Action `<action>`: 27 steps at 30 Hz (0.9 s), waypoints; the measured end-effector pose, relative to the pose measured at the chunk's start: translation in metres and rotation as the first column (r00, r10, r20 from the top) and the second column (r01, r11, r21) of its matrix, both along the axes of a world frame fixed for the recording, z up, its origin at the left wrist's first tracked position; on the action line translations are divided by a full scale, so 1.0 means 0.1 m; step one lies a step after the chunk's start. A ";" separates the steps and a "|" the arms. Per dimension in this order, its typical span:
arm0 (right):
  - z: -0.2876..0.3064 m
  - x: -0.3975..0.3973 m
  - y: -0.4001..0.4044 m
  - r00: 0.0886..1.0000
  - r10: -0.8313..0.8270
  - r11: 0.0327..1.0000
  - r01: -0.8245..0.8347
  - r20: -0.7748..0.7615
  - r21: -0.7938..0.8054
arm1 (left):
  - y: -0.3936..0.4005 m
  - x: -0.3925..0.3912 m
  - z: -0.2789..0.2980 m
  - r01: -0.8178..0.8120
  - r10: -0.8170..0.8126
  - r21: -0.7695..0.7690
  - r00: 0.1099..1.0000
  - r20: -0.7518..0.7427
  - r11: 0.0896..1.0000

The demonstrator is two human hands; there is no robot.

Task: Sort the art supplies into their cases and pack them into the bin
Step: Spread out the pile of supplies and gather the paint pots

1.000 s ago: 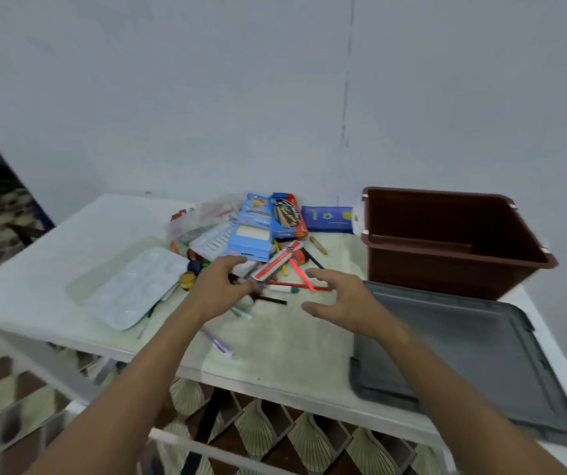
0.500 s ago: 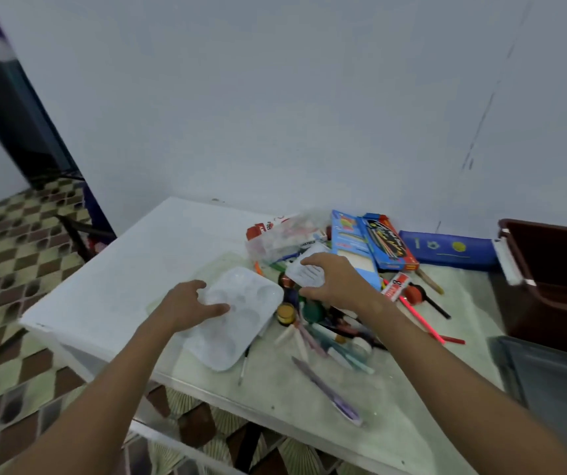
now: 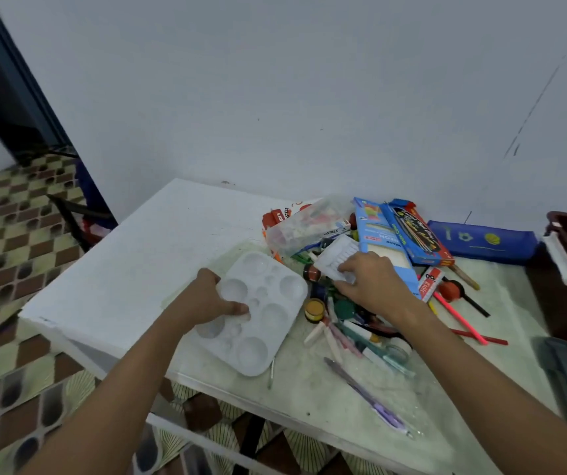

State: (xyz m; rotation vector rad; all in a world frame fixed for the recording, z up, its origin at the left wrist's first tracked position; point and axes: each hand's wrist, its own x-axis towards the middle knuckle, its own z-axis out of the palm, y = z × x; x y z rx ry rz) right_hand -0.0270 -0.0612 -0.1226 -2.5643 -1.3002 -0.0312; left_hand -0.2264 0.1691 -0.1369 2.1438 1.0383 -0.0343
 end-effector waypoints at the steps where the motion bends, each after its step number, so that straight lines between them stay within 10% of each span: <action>1: 0.04 -0.02 -0.02 1.000 0.020 0.999 -0.020 0.012 0.044 | 0.02 -0.01 0.06 -0.029 0.034 -0.077 0.997 0.063 0.997; 14: 0.86 -0.33 0.90 0.956 0.294 0.785 -0.236 -0.010 0.573 | 0.98 -0.52 0.89 -0.323 0.465 -0.345 0.724 0.509 0.881; 27: 0.26 -0.32 2.76 0.819 0.564 0.768 -0.475 -0.103 0.429 | 1.50 -0.88 0.24 -0.596 0.757 -0.470 0.465 0.459 0.652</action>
